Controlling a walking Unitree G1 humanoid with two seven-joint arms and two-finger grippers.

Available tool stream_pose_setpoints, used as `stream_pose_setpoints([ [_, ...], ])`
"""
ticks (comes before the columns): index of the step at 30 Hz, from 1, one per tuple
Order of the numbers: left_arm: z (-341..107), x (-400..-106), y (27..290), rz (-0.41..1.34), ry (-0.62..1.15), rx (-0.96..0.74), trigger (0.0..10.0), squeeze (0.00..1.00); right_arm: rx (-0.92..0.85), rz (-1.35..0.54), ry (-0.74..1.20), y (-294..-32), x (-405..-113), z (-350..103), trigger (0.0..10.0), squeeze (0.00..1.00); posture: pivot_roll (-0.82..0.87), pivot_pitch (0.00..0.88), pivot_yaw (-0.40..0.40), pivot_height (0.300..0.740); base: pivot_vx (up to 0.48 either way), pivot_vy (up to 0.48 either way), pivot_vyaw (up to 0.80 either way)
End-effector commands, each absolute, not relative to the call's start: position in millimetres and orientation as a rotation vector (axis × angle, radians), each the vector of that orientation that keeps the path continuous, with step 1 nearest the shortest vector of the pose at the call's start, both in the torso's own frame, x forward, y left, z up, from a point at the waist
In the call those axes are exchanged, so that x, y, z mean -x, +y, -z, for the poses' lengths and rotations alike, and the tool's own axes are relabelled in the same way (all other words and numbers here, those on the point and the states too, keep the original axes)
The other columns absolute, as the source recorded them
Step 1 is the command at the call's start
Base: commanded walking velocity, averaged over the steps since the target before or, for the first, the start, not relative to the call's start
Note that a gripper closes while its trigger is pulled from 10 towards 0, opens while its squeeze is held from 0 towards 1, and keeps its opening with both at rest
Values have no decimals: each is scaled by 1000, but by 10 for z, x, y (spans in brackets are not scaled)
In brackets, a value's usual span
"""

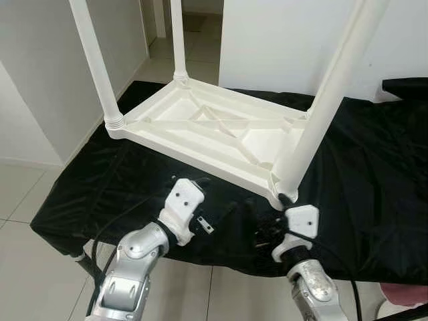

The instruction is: Building children table

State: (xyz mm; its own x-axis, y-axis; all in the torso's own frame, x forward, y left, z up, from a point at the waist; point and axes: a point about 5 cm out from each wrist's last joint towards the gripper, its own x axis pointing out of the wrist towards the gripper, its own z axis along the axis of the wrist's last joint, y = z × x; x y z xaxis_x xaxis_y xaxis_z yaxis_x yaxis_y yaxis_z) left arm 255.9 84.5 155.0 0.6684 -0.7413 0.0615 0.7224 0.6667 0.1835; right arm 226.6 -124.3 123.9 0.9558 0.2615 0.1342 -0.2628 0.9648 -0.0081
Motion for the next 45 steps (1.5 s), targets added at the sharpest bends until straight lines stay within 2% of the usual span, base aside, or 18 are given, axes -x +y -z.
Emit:
stream_pose_setpoints([
  [1,-1579,-2626,909,700,-145,-123,10000,0,-30,-299,-105,-1207,-2291,-1192,10000,0,44,20,3,740,0,0,0],
  [7,-1609,-2680,942,650,-162,-127,10000,0,-73,-320,-105,-1147,-2420,-1212,10000,0,50,19,-4,740,0,0,0],
  [13,-1597,-2824,1070,520,-147,-187,10000,0,-156,-278,-111,-1072,-2670,-1241,10000,0,56,18,-6,740,0,0,0],
  [22,-1553,-2859,999,505,-124,-175,10000,0,-285,-208,-103,-950,-2927,-1251,10000,0,45,17,2,740,0,0,0],
  [32,-1564,-2897,993,505,-132,-177,10000,0,-381,-78,-96,-955,-3082,-1231,10000,0,48,14,8,740,0,0,0],
  [45,-1556,-2901,1010,506,-129,-190,10000,0,-419,133,-89,-1254,-3152,-1120,10000,0,56,15,14,740,0,0,0],
])
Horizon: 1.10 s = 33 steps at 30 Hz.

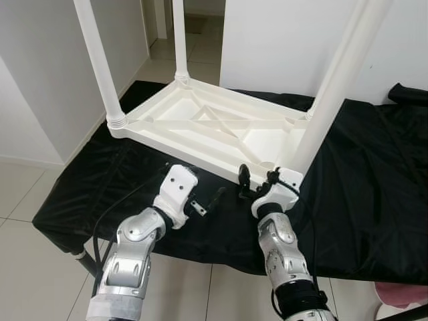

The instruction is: Building children table

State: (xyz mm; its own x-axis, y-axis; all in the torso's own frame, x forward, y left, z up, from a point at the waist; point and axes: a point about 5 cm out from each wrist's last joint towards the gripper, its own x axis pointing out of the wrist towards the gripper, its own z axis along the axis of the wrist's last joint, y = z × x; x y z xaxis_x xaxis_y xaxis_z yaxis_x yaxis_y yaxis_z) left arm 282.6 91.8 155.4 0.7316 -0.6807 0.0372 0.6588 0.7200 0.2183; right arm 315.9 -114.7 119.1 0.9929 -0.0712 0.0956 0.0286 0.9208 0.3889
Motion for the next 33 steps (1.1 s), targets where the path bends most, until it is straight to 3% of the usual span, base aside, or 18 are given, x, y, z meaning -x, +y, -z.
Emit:
stream_pose_setpoints([
  [1,-1554,-2904,1011,507,-128,-189,10000,0,-419,163,-93,-1321,-3156,-1108,10000,0,55,15,16,740,0,0,0],
  [4,-1554,-2904,1011,507,-128,-189,10000,0,-419,163,-93,-1321,-3156,-1108,10000,0,55,15,16,740,0,0,0],
  [5,-1544,-2903,1007,512,-125,-192,10000,0,-407,216,-98,-1454,-3151,-1085,10000,0,54,16,19,740,0,0,0],
  [20,-1503,-2884,996,521,-112,-197,10000,0,-309,520,-122,-2198,-3037,-1011,10000,0,53,21,24,740,0,0,0],
  [29,-1485,-2870,928,553,-112,-196,10000,0,-249,579,-128,-2418,-2958,-983,10000,0,46,20,31,740,0,0,0],
  [33,-1479,-2859,900,576,-114,-191,10000,0,-209,526,-143,-2374,-2980,-1012,10000,0,44,22,38,740,0,0,0],
])
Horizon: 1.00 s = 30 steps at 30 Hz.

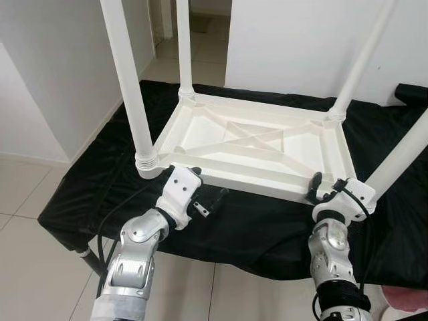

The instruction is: Building children table

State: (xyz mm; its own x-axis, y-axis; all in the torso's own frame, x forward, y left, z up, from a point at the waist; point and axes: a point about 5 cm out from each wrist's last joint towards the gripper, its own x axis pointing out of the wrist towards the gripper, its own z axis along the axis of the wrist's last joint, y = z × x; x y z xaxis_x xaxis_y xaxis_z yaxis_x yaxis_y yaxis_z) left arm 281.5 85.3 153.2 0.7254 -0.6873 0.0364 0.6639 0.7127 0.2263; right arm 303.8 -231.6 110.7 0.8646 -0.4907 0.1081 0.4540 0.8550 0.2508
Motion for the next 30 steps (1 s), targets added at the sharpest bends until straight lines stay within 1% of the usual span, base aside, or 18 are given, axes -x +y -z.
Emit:
stream_pose_setpoints([
  [1,-1479,-2859,900,576,-114,-191,10000,0,-209,526,-143,-2374,-2980,-1012,10000,0,44,22,38,740,0,0,0],
  [2,-1462,-2854,885,592,-112,-188,10000,0,-182,470,-159,-2280,-3006,-1044,10000,0,43,19,43,740,0,0,0],
  [3,-1435,-2845,848,626,-107,-185,10000,0,-154,400,-177,-2124,-3028,-1079,10000,0,44,18,41,740,0,0,0],
  [4,-1435,-2845,848,626,-107,-185,10000,0,-154,400,-177,-2124,-3028,-1079,10000,0,44,18,41,740,0,0,0],
  [5,-1415,-2839,823,649,-104,-183,10000,0,-137,357,-190,-2019,-3038,-1102,10000,0,44,18,41,740,0,0,0],
  [7,-1415,-2839,823,649,-104,-183,10000,0,-137,357,-190,-2019,-3038,-1102,10000,0,44,18,41,740,0,0,0],
  [8,-1347,-2848,768,698,-88,-195,10000,0,-114,286,-219,-1809,-3058,-1154,10000,0,53,10,42,740,0,0,0],
  [9,-1347,-2848,768,698,-88,-195,10000,0,-114,286,-219,-1809,-3058,-1154,10000,0,53,10,42,740,0,0,0],
  [11,-1305,-2874,725,733,-76,-203,10000,0,-106,251,-239,-1713,-3079,-1202,10000,0,56,8,45,740,0,0,0],
  [20,-1271,-3021,560,809,-55,-198,10000,0,-71,176,-303,-1546,-3114,-1368,10000,0,43,0,58,740,0,0,0],
  [21,-1295,-3096,533,808,-60,-215,10000,0,-13,190,-301,-1525,-3072,-1378,10000,0,33,0,64,740,0,0,0],
  [23,-1295,-3096,533,808,-60,-215,10000,0,-13,190,-301,-1525,-3072,-1378,10000,0,33,0,64,740,0,0,0],
  [24,-1311,-3125,528,803,-63,-222,10000,0,16,203,-293,-1524,-3051,-1366,10000,0,33,0,64,740,0,0,0],
  [30,-1340,-3225,544,781,-74,-233,10000,0,32,212,-272,-1510,-2892,-1262,10000,0,6,0,77,740,0,0,0],
])
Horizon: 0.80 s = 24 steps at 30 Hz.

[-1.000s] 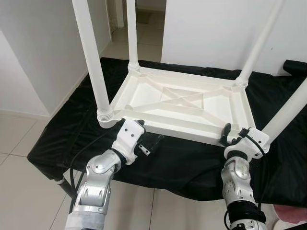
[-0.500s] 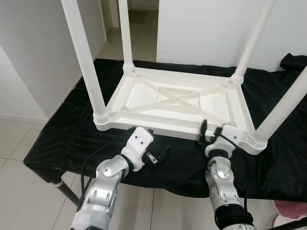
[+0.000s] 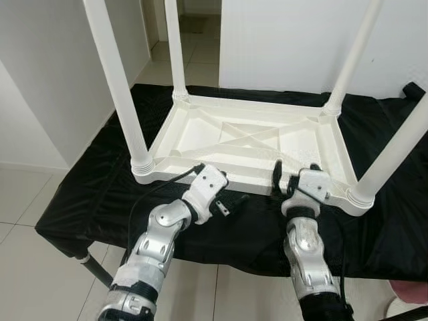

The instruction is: Building children table

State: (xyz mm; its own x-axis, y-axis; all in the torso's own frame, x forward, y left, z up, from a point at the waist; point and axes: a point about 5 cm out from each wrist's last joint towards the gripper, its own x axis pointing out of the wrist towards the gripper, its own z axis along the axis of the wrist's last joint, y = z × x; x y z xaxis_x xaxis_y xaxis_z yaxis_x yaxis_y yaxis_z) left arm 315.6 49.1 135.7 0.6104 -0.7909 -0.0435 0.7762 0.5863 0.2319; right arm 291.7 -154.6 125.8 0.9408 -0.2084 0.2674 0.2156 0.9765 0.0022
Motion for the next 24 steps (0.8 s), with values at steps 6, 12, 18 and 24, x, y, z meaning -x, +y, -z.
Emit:
stream_pose_setpoints([
  [6,-1356,-3336,565,764,-65,-240,10000,0,61,234,-250,-1583,-2728,-1170,10000,0,-12,10,85,740,0,0,0],
  [12,-1353,-3531,560,735,59,-140,10000,0,99,275,-219,-1697,-2604,-1096,10000,0,-11,21,88,740,0,0,0],
  [18,-1389,-3604,458,780,102,-142,10000,0,107,282,-219,-1721,-2564,-1110,10000,0,-18,34,95,740,0,0,0],
  [24,-1335,-3654,431,786,167,-193,10000,0,111,293,-224,-1743,-2495,-1142,10000,0,-25,51,104,740,0,0,0],
])
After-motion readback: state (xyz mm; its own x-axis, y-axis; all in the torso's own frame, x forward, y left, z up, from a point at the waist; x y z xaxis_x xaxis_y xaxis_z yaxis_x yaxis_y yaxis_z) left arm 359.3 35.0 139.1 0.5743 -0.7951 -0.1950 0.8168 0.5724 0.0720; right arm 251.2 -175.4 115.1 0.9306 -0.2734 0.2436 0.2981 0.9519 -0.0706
